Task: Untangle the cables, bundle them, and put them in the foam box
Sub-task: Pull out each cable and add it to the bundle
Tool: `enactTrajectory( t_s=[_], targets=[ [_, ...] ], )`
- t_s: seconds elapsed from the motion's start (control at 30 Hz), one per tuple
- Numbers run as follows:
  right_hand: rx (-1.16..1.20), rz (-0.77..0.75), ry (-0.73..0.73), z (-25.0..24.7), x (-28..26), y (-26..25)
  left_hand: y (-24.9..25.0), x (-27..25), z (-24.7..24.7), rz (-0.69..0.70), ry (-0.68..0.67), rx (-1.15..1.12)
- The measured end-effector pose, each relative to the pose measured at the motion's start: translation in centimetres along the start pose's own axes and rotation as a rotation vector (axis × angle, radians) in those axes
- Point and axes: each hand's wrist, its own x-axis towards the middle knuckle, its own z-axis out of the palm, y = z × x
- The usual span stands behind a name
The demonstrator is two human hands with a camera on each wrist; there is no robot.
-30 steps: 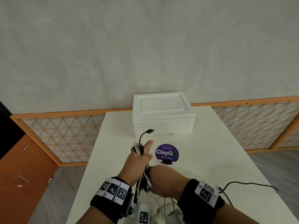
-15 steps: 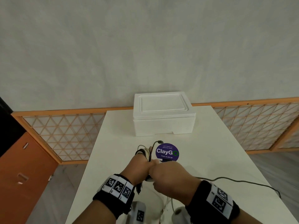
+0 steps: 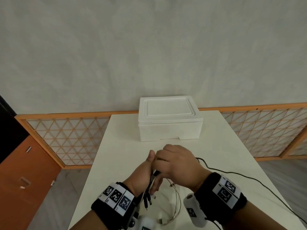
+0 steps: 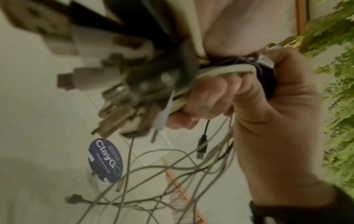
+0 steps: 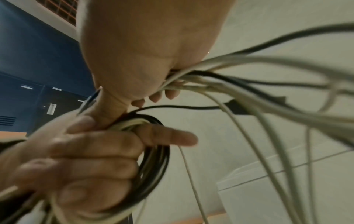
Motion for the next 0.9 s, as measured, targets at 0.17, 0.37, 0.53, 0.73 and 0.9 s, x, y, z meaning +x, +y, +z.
enactTrajectory(
  t_s=[0.17, 0.37, 0.53, 0.73, 0.9],
  targets=[
    [0.353, 0.166, -0.018, 0.2, 0.2, 0.1, 0.5, -0.3, 0.2, 0.068, -0.138, -0.137],
    [0.602, 0.309, -0.025, 0.8, -0.1, 0.3, 1.0, -0.5, 0.2, 0.079, -0.195, -0.190],
    [0.816, 0.407, -0.072, 1.0, 0.2, 0.4, 1.1, -0.9, 0.1, 0.040, -0.327, -0.178],
    [0.811, 0.527, 0.083, 1.6, 0.9, 0.4, 1.6, -1.3, 1.0, 0.061, -0.385, -0.060],
    [1.048, 0.634, -0.010, 1.2, 1.9, 0.4, 2.1, -1.6, 1.1, 0.059, -0.359, -0.051]
  ],
)
